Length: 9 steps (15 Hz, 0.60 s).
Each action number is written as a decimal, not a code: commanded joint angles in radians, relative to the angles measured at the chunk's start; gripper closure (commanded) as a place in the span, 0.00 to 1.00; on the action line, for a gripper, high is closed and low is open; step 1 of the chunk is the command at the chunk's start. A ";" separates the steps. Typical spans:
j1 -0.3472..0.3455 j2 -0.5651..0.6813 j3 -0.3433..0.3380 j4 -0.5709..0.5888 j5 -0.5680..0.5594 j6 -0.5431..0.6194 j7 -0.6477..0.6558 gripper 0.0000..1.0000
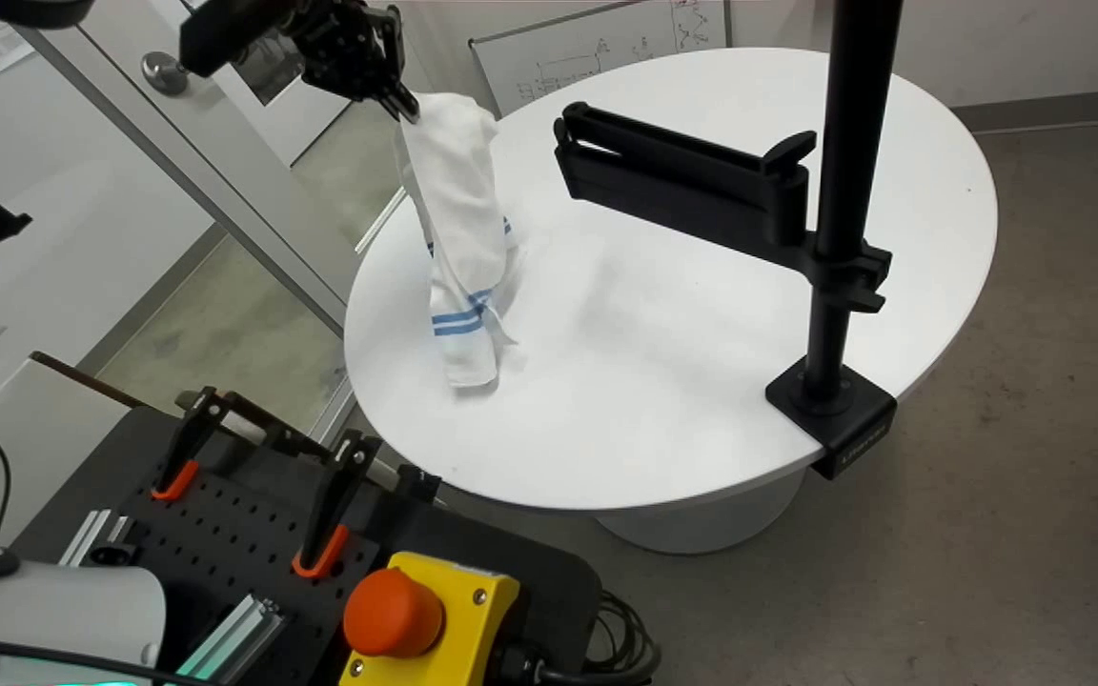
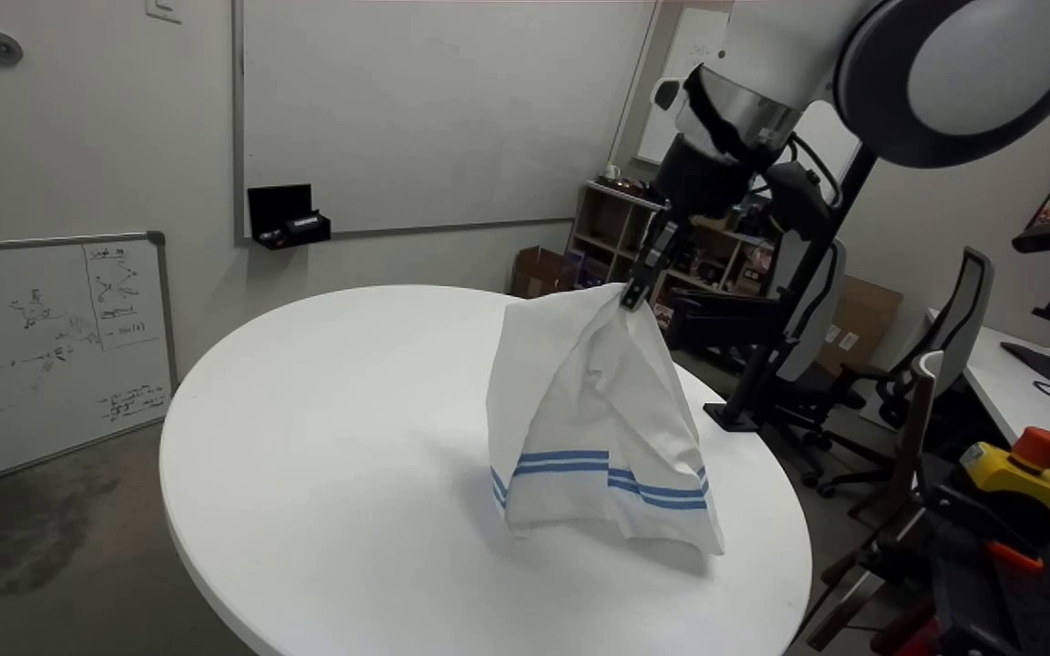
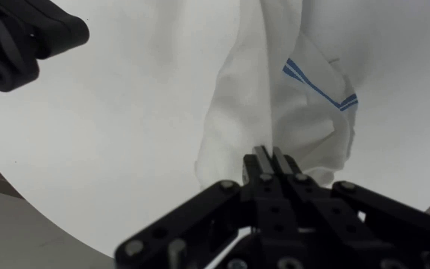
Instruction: Hang the towel on the black stand
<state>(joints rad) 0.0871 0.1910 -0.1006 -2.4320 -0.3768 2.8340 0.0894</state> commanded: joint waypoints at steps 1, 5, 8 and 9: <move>-0.017 -0.177 -0.004 -0.128 -0.023 0.027 0.009 0.99; -0.078 -0.349 0.013 -0.212 -0.052 -0.019 0.022 0.99; -0.145 -0.463 0.037 -0.258 -0.048 -0.042 0.022 0.99; -0.168 -0.504 0.047 -0.273 -0.048 -0.048 0.022 0.99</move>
<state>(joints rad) -0.0185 -0.1725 -0.0896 -2.6388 -0.4056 2.8192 0.0933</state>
